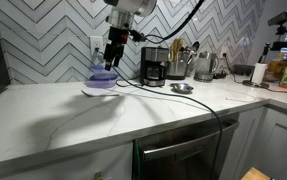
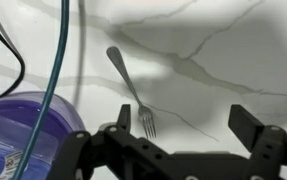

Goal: Remove the spoon from the metal bowl and put it on the cupboard to the left

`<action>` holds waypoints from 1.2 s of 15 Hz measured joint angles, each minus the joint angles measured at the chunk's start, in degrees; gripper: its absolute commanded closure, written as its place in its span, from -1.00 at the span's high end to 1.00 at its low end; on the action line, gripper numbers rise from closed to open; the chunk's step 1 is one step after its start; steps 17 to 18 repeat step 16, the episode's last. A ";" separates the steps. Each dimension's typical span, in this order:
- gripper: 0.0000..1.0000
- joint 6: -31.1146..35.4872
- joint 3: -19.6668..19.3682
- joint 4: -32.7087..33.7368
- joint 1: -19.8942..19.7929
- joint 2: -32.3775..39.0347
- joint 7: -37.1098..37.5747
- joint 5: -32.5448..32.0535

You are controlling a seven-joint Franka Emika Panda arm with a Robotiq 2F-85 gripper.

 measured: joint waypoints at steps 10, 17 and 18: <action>1.00 -5.68 -8.70 -14.12 -0.73 -18.67 10.92 -1.03; 1.00 -5.68 -8.81 -15.15 -0.70 -19.80 11.16 -1.02; 1.00 -5.68 -8.81 -15.15 -0.70 -19.80 11.16 -1.02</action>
